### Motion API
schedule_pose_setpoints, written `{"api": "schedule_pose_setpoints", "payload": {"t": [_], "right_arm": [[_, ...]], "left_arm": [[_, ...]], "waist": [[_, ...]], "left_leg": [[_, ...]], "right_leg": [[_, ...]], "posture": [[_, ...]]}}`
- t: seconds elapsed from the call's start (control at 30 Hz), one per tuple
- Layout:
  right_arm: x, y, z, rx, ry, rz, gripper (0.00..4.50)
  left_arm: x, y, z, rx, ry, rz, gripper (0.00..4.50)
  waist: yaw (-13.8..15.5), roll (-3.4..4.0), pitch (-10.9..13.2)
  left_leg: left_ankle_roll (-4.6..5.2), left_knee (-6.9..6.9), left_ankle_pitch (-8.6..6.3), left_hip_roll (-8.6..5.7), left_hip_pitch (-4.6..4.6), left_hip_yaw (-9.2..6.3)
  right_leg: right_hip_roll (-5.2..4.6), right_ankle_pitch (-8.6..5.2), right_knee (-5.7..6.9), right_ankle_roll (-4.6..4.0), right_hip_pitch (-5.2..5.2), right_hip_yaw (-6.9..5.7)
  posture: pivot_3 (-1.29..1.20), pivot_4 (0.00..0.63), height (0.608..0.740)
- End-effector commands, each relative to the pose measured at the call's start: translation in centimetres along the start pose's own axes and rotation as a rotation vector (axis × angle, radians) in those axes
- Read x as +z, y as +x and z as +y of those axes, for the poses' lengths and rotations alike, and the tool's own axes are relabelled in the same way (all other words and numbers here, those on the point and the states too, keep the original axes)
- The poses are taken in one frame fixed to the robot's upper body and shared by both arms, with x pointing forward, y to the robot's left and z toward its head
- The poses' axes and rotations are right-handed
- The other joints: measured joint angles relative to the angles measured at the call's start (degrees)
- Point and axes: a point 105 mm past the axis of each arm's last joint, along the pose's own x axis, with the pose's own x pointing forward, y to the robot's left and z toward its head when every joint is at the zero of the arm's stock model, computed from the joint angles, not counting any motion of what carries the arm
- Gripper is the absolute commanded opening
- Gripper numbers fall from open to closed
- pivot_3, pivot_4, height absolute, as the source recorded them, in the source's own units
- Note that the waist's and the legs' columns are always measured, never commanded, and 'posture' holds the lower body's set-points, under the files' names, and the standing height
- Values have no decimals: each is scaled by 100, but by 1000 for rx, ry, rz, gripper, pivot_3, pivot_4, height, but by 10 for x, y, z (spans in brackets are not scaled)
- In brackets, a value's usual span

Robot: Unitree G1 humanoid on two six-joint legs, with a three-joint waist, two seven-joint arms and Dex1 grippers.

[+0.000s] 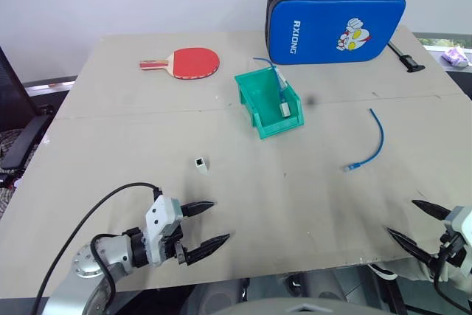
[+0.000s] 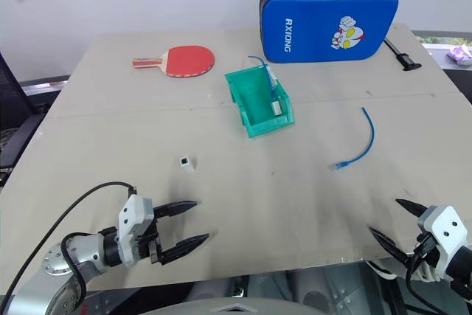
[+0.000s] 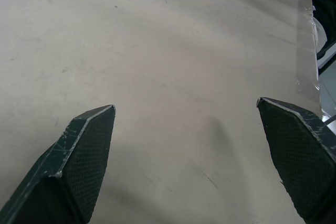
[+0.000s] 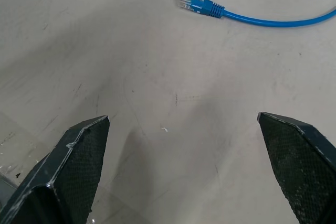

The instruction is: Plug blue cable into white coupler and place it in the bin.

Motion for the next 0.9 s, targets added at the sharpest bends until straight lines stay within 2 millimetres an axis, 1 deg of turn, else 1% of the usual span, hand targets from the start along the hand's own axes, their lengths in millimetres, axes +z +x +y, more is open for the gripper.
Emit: {"api": "schedule_pose_setpoints", "payload": {"t": [0.03, 0.1, 0.17, 0.33, 0.4, 0.5, 0.57, 0.73, 0.9], "right_arm": [[12, 2, -10, -20, -34, -35, 4500], [27, 14, -16, -12, -50, -64, 4500], [37, 22, -19, 28, -49, -63, 4500], [59, 42, -30, 131, -151, -12, 4500], [68, 54, -36, 193, -226, 22, 4500], [78, 70, -46, 271, -326, 69, 3583], [83, 80, -49, 329, -381, 97, 2657], [84, 102, -57, 459, -491, 179, 2657], [76, 125, -65, 533, -529, 239, 2657]], "left_arm": [[13, 4, -2, -10, 18, -56, 4423], [30, 16, -9, -49, -31, -132, 4423], [40, 22, -13, -79, -63, -169, 4423], [56, 31, -18, -145, 31, -177, 4423], [63, 35, -23, -176, 78, -175, 4423], [72, 40, -28, -203, 105, -175, 4500], [75, 41, -30, -210, 111, -174, 4500], [77, 42, -30, -205, 109, -172, 4500], [73, 41, -25, -187, 109, -168, 4500]], "waist": [[0, 0, 0], [-6, 0, 0], [-12, -1, 1], [-5, 1, 0], [-10, -1, 1], [-20, -3, 3], [-6, -4, 3], [2, -2, 5], [-11, -2, 6]], "left_leg": [[0, 0, 0, 0, 0, 0], [0, 1, 0, 0, 0, 2], [1, 4, 0, 0, 2, 7], [1, 5, 1, -3, 7, 5], [1, 3, 1, -5, 6, 0], [1, 3, 1, -7, 5, 4], [2, 3, 1, -8, 4, 3], [2, 4, 1, -8, 4, 2], [2, 4, 1, -9, 5, 5]], "right_leg": [[0, 0, 0, 0, 0, 0], [0, 0, 0, 0, 0, 1], [-1, 1, 0, 1, 1, 3], [9, 2, 7, 0, 5, 6], [15, 2, 8, -1, 4, 5], [16, 2, 6, -2, 5, 8], [15, 2, 3, -2, 5, 9], [14, 3, 3, -3, 6, 9], [13, 4, 1, -4, 7, 10]], "posture": [[0, 150, 740], [0, 150, 740], [0, 150, 740], [0, 150, 740], [0, 150, 740], [0, 150, 740], [0, 150, 740], [0, 150, 740], [0, 150, 740]]}}
